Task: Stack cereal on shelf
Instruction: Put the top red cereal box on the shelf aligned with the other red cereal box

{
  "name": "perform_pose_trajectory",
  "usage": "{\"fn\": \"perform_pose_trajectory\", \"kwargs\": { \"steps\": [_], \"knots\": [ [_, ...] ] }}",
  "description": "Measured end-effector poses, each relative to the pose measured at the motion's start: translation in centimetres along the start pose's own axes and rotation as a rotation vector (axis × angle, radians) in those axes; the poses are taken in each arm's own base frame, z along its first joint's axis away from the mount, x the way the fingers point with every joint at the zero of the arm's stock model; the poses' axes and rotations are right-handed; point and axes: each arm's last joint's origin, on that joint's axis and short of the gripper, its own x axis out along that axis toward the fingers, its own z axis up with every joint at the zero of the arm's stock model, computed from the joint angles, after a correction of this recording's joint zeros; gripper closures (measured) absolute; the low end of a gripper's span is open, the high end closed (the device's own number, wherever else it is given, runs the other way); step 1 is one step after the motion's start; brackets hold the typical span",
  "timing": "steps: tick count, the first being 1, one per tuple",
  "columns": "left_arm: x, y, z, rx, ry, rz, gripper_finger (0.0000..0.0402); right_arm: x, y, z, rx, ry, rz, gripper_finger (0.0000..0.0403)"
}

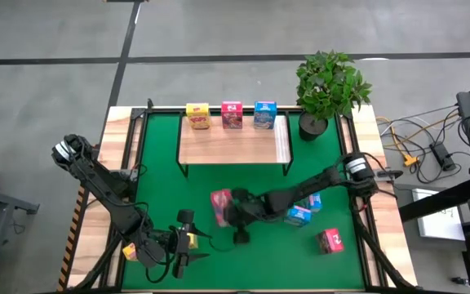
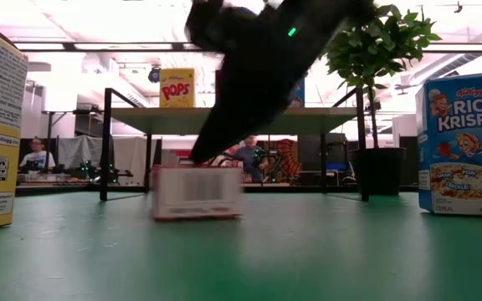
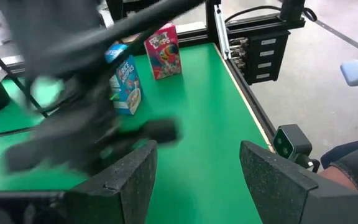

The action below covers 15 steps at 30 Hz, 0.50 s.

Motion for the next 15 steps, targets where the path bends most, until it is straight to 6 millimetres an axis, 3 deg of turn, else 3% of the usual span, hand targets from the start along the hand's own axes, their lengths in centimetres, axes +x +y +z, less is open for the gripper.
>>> {"fn": "perform_pose_trajectory", "kwargs": {
  "steps": [3, 9, 15],
  "knots": [
    [0.2, 0.2, 0.1, -0.004, 0.0, 0.008, 0.0188, -2.9, 1.9, 0.1, -0.01, 0.025, 0.039, 0.0394],
    [0.9, 1.3, 0.2, -0.061, 0.007, 0.046, 0.0188, -7.8, 3.6, 0.4, 0.053, 0.034, 0.065, 0.0394],
    [1.5, 1.9, 0.2, -0.103, 0.031, 0.021, 0.02, -10.0, 5.0, -0.6, 0.113, 0.068, 0.102, 0.0394]
  ]
}}
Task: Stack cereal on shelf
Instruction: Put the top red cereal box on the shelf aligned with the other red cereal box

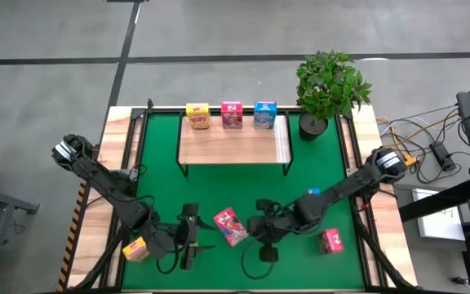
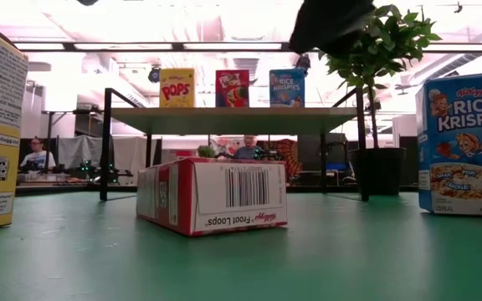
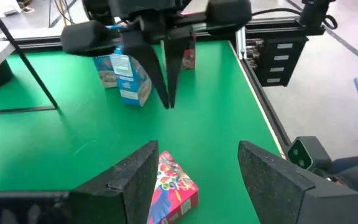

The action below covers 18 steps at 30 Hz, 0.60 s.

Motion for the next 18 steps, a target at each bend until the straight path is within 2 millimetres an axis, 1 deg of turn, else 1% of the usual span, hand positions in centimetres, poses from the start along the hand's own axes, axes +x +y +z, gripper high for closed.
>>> {"fn": "perform_pose_trajectory", "kwargs": {
  "steps": [3, 5, 8, 12, 16, 18],
  "knots": [
    [0.0, 0.1, -0.1, 0.006, 0.008, 0.004, 0.0213, 0.3, 1.2, -0.8, 0.006, 0.008, 0.011, 0.0394],
    [0.0, 0.1, -0.1, 0.004, 0.011, 0.004, 0.0222, 0.8, 2.0, -1.1, 0.009, -0.015, 0.001, 0.0394],
    [0.0, 0.0, -0.1, -0.024, 0.007, 0.003, 0.0229, 2.1, 2.5, -1.7, -0.017, -0.03, -0.069, 0.0394],
    [0.0, 0.1, -0.2, -0.074, 0.014, 0.006, 0.023, 3.7, 2.4, -2.0, -0.053, -0.052, -0.128, 0.0394],
    [0.1, 0.2, -0.2, -0.164, 0.016, 0.011, 0.0227, 5.3, 1.6, -2.1, -0.082, -0.033, -0.16, 0.0394],
    [0.2, 0.3, -0.2, -0.208, 0.018, 0.016, 0.0224, 5.7, 1.4, -2.2, -0.095, -0.028, -0.187, 0.0394]
  ]
}}
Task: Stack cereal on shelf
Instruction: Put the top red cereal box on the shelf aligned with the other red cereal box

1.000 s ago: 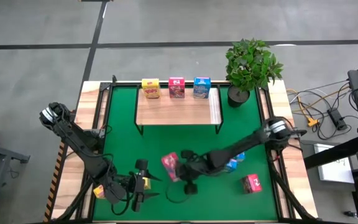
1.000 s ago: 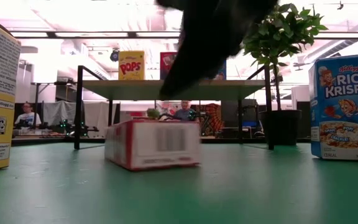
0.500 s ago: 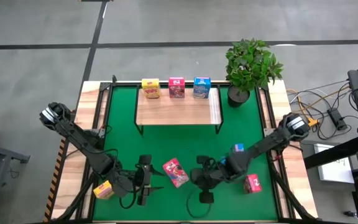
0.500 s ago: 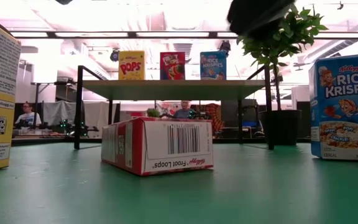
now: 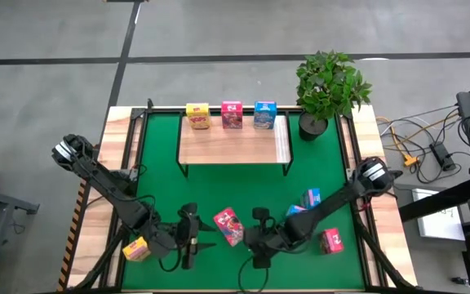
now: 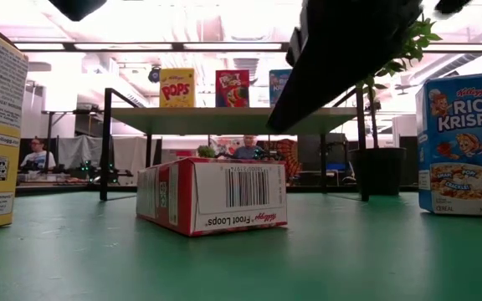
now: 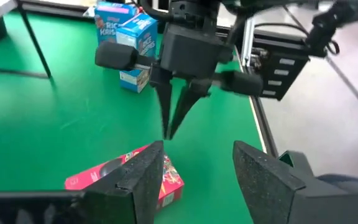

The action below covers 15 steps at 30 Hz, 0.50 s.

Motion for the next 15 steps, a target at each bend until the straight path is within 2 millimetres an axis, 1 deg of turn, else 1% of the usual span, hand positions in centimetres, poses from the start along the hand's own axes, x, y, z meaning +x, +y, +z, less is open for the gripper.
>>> {"fn": "perform_pose_trajectory", "kwargs": {
  "steps": [7, 15],
  "knots": [
    [0.4, 0.5, 0.2, -0.11, -0.003, 0.02, 0.0212, 0.1, -0.2, 0.2, -0.031, -0.036, -0.068, 0.0394],
    [1.1, 0.8, -0.1, -0.154, 0.007, 0.043, 0.0191, 0.3, 0.1, 0.6, -0.057, -0.126, -0.039, 0.0394]
  ]
}}
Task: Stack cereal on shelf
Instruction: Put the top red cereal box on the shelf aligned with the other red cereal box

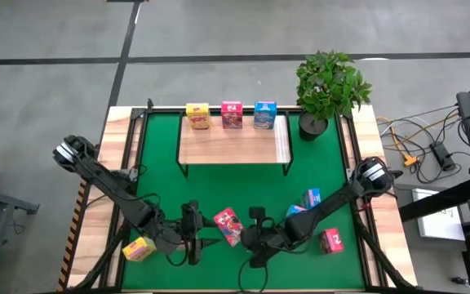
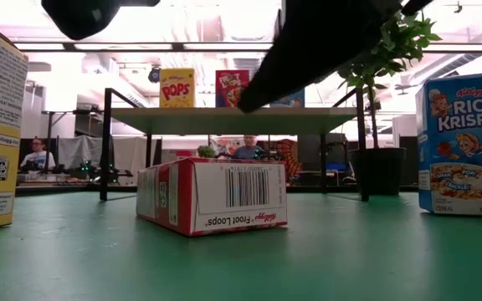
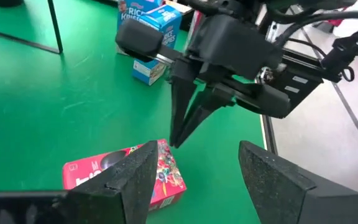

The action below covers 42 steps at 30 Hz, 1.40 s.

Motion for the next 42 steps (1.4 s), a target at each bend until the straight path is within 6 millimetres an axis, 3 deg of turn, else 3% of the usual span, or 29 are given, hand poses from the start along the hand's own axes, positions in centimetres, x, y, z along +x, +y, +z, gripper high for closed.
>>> {"fn": "perform_pose_trajectory", "kwargs": {
  "steps": [33, 42],
  "knots": [
    [3.4, 0.2, -2.1, -0.015, 0.024, 0.053, 0.0175, 1.8, -0.8, -4.8, 0.01, -0.012, -0.036, 0.0394],
    [4.5, 1.4, -1.9, -0.153, 0.02, 0.107, 0.0175, 1.8, -0.8, -5.5, -0.04, 0.006, -0.032, 0.0394]
  ]
}}
